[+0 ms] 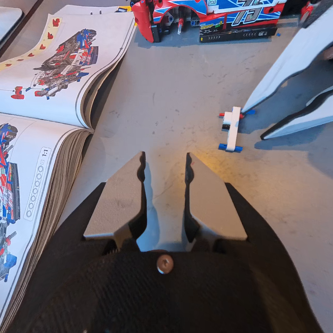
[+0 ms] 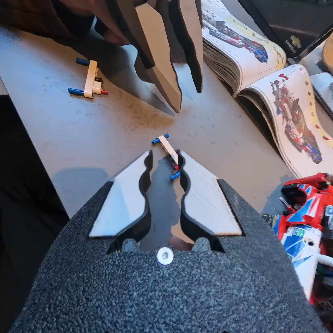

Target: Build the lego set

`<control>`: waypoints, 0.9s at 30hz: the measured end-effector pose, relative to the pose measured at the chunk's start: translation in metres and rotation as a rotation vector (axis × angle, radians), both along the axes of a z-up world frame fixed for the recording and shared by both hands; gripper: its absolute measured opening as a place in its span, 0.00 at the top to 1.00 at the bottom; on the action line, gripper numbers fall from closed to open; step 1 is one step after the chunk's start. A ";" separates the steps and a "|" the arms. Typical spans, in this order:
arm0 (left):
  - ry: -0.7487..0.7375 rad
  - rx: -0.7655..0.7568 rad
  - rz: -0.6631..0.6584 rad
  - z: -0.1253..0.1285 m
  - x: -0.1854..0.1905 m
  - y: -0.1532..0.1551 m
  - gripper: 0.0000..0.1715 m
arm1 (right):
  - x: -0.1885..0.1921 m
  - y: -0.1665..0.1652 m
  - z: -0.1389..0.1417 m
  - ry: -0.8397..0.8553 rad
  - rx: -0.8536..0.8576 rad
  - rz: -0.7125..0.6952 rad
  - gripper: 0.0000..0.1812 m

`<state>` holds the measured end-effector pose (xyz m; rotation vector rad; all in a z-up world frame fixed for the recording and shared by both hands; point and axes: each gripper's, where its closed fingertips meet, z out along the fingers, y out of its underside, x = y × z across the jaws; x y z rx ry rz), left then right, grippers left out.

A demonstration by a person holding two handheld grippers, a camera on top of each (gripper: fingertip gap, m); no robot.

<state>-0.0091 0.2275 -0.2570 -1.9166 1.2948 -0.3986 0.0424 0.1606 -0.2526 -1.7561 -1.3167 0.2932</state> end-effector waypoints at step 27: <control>-0.007 -0.178 -0.260 -0.012 0.032 -0.057 0.77 | 0.005 0.006 -0.008 0.001 -0.115 -0.054 0.81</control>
